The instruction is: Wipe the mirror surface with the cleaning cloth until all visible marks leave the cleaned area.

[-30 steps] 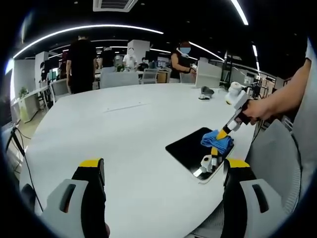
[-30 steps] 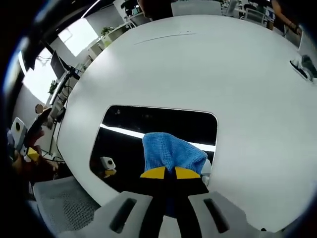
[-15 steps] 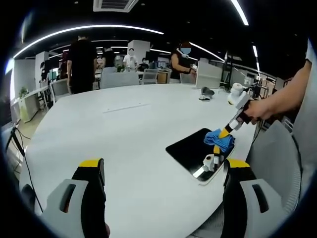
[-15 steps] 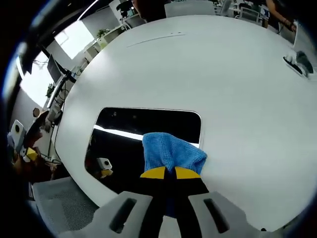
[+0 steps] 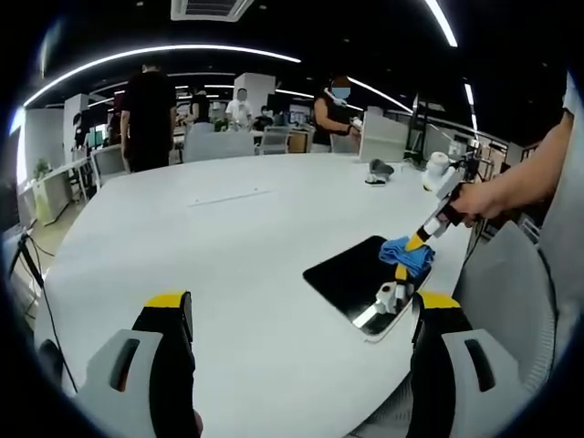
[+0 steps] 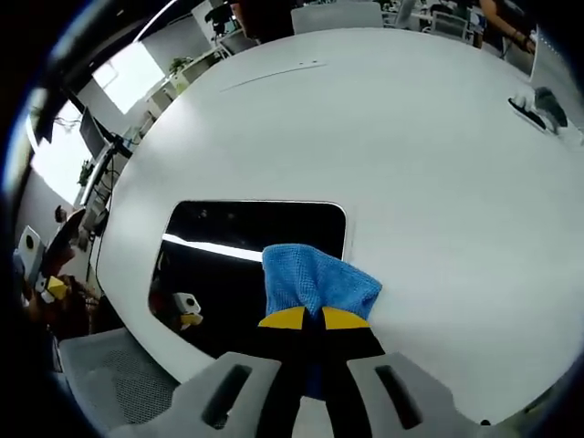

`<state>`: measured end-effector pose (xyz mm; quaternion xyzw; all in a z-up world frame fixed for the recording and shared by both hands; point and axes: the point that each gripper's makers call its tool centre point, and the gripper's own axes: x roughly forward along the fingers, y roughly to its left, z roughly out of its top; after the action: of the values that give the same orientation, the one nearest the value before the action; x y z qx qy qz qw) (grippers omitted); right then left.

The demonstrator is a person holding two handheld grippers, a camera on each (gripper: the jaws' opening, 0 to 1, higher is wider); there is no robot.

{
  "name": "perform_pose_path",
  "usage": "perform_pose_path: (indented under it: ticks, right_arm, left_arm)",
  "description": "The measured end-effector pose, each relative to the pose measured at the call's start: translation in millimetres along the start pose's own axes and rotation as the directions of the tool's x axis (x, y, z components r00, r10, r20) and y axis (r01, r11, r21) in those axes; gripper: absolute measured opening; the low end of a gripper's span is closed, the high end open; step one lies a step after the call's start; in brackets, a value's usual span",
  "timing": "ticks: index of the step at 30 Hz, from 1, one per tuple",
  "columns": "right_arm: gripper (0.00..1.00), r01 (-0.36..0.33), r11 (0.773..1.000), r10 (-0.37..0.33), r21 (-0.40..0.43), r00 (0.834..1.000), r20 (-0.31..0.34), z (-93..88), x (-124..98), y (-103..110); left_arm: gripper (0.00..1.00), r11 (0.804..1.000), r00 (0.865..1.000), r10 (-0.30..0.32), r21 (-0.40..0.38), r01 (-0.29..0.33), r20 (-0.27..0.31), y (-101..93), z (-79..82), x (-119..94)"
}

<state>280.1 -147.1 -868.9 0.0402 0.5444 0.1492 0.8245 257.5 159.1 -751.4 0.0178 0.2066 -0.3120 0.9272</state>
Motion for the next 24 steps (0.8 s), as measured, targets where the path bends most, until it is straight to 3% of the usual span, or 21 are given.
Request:
perform_pose_path:
  ticks: [24]
  right_arm:
    - [0.0,0.008,0.999,-0.009,0.039,1.0,0.026,-7.7,-3.1,2.6]
  left_arm:
    - [0.99,1.0,1.0,-0.008,0.023,0.008,-0.004,1.7,8.8,4.2]
